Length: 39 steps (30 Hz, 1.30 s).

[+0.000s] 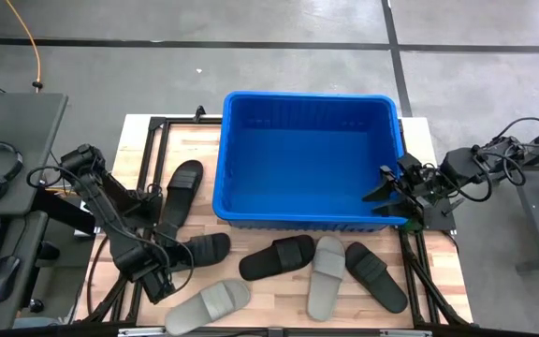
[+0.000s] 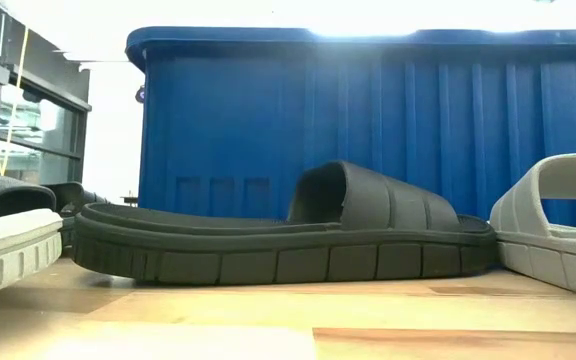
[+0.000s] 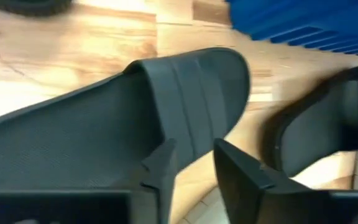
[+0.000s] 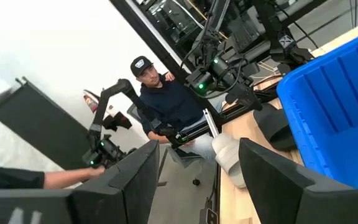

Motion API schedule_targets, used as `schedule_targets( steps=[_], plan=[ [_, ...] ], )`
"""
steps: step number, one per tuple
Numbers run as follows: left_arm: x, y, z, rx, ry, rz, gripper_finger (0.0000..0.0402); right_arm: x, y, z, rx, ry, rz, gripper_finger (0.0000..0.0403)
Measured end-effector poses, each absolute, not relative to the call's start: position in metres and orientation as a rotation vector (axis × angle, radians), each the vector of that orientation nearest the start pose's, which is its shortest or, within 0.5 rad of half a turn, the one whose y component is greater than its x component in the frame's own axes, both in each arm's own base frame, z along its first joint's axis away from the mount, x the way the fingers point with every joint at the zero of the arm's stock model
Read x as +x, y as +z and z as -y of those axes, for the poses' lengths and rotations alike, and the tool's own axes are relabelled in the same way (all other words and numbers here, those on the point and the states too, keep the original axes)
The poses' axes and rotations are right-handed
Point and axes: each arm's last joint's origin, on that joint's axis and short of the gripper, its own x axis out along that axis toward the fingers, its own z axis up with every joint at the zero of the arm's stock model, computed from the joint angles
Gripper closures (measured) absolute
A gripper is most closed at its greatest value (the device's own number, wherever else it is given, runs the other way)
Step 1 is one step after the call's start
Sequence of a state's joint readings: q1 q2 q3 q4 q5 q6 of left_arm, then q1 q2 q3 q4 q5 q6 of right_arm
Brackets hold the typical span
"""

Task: Pick and place slides into bin
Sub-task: Put the black slides into the blue bin

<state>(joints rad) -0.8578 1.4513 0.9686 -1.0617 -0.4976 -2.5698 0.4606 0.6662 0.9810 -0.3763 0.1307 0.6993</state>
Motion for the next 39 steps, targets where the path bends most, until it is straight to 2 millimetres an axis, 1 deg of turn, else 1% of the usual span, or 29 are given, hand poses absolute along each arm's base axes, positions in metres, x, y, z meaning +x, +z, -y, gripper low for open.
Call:
schedule_targets(
  steps=[5, 8, 11, 14, 16, 19, 25, 29, 33, 39],
  plan=[
    [0.164, 0.192, 0.169, -1.32, 1.067, -0.591, 0.0191, 0.116, 0.392, -0.053, 0.702, 0.264, -0.181, 0.0192],
    [0.16, 0.181, 0.17, -1.334, 1.032, -0.591, 0.0148, 0.12, 0.391, -0.053, 0.727, 0.232, -0.185, 0.0192],
    [0.155, 0.171, 0.171, -1.344, 1.002, -0.601, 0.0121, 0.123, 0.39, -0.055, 0.729, 0.219, -0.184, 0.0192],
    [0.154, 0.163, 0.171, -1.365, 0.974, -0.582, 0.0112, 0.128, 0.39, -0.057, 0.735, 0.198, -0.177, 0.0192],
    [0.154, 0.161, 0.169, -1.363, 0.966, -0.556, 0.0113, 0.132, 0.39, -0.058, 0.736, 0.185, -0.169, 0.0192],
    [0.155, 0.161, 0.168, -1.351, 0.945, -0.517, 0.0126, 0.136, 0.389, -0.06, 0.734, 0.18, -0.172, 0.0192],
    [0.154, 0.161, 0.167, -1.324, 0.942, -0.509, 0.0174, 0.144, 0.384, -0.064, 0.733, 0.165, -0.201, 0.0192],
    [0.153, 0.157, 0.164, -1.314, 0.931, -0.48, 0.0205, 0.148, 0.382, -0.066, 0.731, 0.159, -0.215, 0.0192],
    [0.153, 0.152, 0.164, -1.348, 0.91, -0.471, 0.0231, 0.148, 0.382, -0.066, 0.731, 0.157, -0.218, 0.0192],
    [0.153, 0.151, 0.163, -1.328, 0.894, -0.441, 0.0275, 0.148, 0.382, -0.066, 0.731, 0.157, -0.218, 0.0192]
  ],
)
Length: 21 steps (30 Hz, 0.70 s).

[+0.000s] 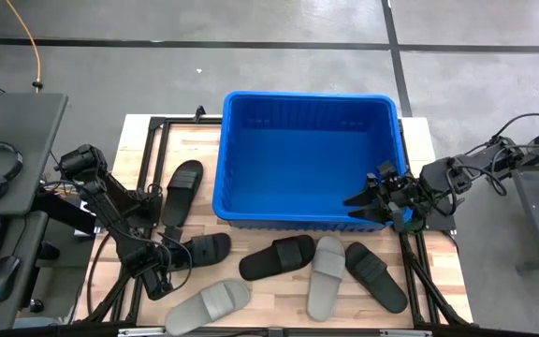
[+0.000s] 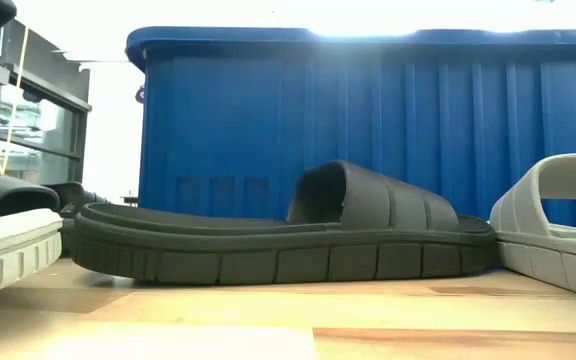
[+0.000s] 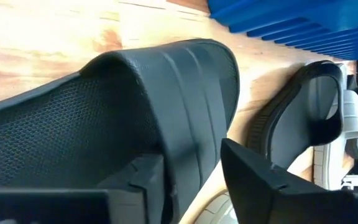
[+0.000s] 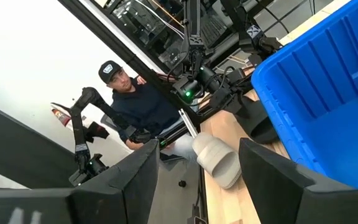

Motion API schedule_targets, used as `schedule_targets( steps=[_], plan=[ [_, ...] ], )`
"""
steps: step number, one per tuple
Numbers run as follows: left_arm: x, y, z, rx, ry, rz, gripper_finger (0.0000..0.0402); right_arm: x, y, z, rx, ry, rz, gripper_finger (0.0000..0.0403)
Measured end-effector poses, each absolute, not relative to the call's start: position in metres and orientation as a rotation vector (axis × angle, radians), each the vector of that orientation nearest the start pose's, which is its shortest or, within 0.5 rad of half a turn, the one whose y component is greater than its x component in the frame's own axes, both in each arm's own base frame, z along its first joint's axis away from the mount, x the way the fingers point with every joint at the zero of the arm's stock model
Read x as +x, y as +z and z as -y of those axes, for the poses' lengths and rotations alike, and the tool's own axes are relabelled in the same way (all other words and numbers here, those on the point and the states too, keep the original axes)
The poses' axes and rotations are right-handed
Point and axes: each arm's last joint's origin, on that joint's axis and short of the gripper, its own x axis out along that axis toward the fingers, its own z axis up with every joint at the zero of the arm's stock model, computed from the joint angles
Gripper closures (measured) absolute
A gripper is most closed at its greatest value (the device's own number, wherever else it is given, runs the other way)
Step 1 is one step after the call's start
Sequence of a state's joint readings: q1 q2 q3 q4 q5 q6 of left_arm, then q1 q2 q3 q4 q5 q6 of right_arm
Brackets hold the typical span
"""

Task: Pick and place slides into bin
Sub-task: Put the black slides into the blue bin

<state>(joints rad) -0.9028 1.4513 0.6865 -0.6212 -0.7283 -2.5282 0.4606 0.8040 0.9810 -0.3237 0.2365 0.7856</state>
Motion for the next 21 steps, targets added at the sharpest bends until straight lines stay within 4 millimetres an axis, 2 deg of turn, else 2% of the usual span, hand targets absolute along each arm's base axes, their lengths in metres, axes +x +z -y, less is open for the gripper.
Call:
schedule_targets(
  steps=[9, 15, 21],
  plan=[
    [0.1555, 0.1527, 0.1652, -1.321, 0.856, -0.421, 0.0391, 0.1484, 0.3818, -0.0661, 0.73, 0.157, -0.218, 0.0192],
    [0.1563, 0.1529, 0.1663, -1.335, 0.847, -0.422, 0.0371, 0.1484, 0.3818, -0.0661, 0.726, 0.158, -0.218, 0.0192],
    [0.1614, 0.1607, 0.1731, -1.373, 0.814, -0.431, 0.0395, 0.1484, 0.3818, -0.0662, 0.723, 0.161, -0.219, 0.0192]
  ],
)
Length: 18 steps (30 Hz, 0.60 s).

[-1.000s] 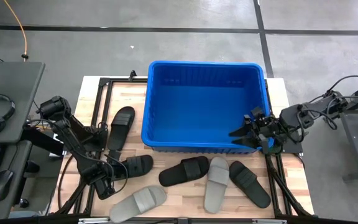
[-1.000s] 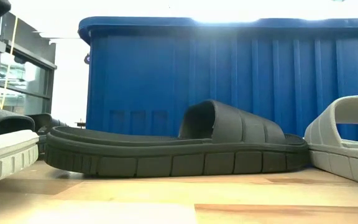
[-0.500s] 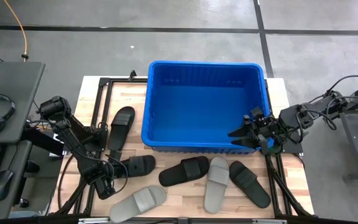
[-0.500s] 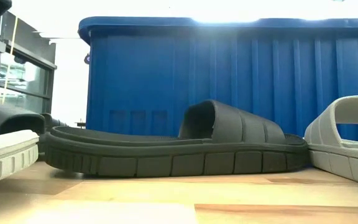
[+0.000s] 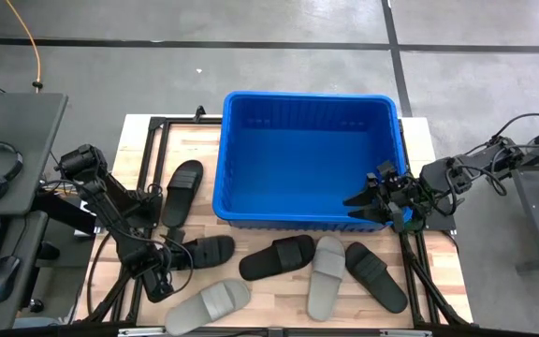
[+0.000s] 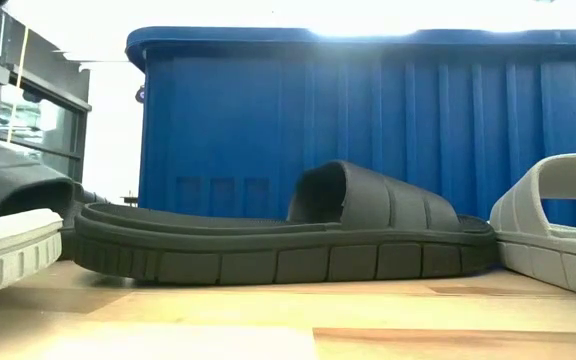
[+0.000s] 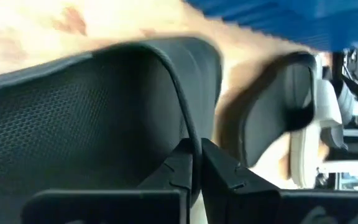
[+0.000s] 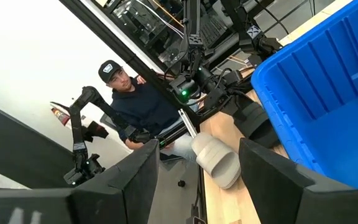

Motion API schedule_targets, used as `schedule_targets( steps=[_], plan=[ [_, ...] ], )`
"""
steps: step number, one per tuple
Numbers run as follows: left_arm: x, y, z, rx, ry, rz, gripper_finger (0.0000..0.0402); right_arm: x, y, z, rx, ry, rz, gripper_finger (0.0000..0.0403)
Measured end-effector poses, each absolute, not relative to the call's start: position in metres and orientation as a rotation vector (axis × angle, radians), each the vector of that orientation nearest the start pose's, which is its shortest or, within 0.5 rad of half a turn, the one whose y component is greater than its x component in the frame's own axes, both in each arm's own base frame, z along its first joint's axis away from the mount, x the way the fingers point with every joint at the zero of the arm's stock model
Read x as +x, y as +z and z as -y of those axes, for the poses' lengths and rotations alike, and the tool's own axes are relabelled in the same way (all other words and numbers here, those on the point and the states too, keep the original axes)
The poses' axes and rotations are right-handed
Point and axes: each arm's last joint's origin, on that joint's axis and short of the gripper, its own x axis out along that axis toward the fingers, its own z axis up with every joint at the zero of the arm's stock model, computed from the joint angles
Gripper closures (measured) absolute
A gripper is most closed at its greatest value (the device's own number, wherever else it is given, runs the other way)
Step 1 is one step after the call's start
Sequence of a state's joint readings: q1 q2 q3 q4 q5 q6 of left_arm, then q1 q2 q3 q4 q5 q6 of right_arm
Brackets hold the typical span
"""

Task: Pick and place slides into bin
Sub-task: Put the black slides into the blue bin

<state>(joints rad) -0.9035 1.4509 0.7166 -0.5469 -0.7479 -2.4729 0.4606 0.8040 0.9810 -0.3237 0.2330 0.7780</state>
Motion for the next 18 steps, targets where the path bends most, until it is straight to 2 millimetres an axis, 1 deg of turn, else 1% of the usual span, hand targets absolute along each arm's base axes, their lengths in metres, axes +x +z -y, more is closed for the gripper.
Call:
schedule_targets(
  steps=[4, 7, 9, 11, 13, 18],
  plan=[
    [0.167, 0.178, 0.181, -1.367, 0.755, -0.454, 0.0384, 0.147, 0.382, -0.066, 0.724, 0.164, -0.216, 0.0192],
    [0.171, 0.195, 0.186, -1.338, 0.707, -0.475, 0.0391, 0.145, 0.383, -0.065, 0.727, 0.168, -0.209, 0.0192],
    [0.172, 0.209, 0.187, -1.312, 0.687, -0.476, 0.0396, 0.144, 0.384, -0.064, 0.725, 0.17, -0.204, 0.0192],
    [0.172, 0.224, 0.187, -1.28, 0.68, -0.47, 0.0393, 0.143, 0.385, -0.064, 0.72, 0.175, -0.194, 0.0192],
    [0.172, 0.24, 0.186, -1.254, 0.675, -0.466, 0.0389, 0.142, 0.387, -0.063, 0.719, 0.182, -0.185, 0.0192],
    [0.171, 0.284, 0.184, -1.147, 0.68, -0.479, 0.0397, 0.141, 0.389, -0.063, 0.728, 0.22, -0.171, 0.0192]
  ],
)
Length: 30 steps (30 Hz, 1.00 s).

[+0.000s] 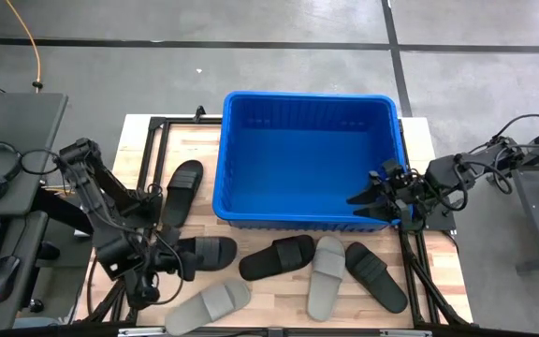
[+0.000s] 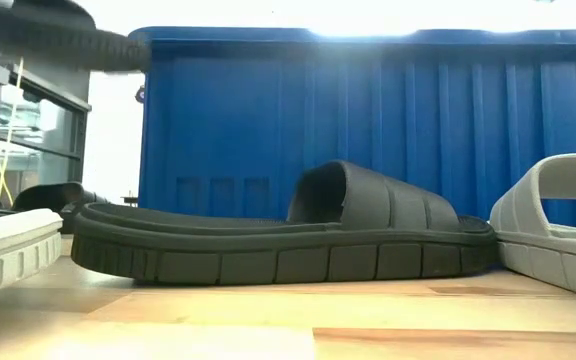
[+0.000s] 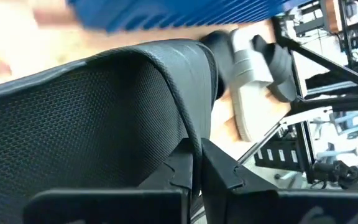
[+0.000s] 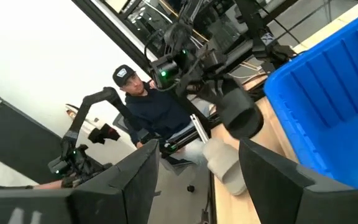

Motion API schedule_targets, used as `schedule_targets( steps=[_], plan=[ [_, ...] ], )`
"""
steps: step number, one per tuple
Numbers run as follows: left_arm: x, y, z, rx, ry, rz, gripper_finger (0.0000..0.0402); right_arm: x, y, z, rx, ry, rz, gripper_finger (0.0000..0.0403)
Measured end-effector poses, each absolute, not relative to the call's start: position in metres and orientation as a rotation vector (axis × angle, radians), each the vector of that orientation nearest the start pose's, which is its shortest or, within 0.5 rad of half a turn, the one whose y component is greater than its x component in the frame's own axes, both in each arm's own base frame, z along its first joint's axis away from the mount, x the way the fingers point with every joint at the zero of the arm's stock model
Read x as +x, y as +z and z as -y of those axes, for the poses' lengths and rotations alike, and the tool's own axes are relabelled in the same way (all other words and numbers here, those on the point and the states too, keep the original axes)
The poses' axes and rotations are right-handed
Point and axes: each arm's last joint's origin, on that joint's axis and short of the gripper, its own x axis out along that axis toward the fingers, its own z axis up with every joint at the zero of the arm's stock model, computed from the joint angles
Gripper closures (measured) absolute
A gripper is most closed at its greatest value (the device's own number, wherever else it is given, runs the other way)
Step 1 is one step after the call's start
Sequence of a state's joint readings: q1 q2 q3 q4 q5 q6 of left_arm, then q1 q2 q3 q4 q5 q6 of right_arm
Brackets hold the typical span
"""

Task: Pick and place slides into bin
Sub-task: Put the black slides into the blue bin

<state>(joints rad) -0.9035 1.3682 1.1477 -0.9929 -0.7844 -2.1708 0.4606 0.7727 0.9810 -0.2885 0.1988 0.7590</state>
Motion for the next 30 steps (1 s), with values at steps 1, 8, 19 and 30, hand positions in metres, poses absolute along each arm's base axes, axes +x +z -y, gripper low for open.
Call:
schedule_targets(
  steps=[1, 8, 19, 30],
  plan=[
    [0.17, 0.294, 0.182, -1.119, 0.681, -0.474, 0.0395, 0.14, 0.39, -0.063, 0.731, 0.226, -0.166, 0.0192],
    [0.166, 0.354, 0.171, -0.945, 0.647, -0.316, 0.0398, 0.141, 0.391, -0.064, 0.727, 0.235, -0.156, 0.0192],
    [0.175, 0.41, 0.143, -0.721, 0.651, -0.227, 0.0395, 0.141, 0.392, -0.064, 0.73, 0.238, -0.148, 0.0192],
    [0.18, 0.478, 0.092, -0.509, 0.67, -0.233, 0.0395, 0.141, 0.395, -0.063, 0.688, 0.223, -0.108, 0.0192]
  ],
)
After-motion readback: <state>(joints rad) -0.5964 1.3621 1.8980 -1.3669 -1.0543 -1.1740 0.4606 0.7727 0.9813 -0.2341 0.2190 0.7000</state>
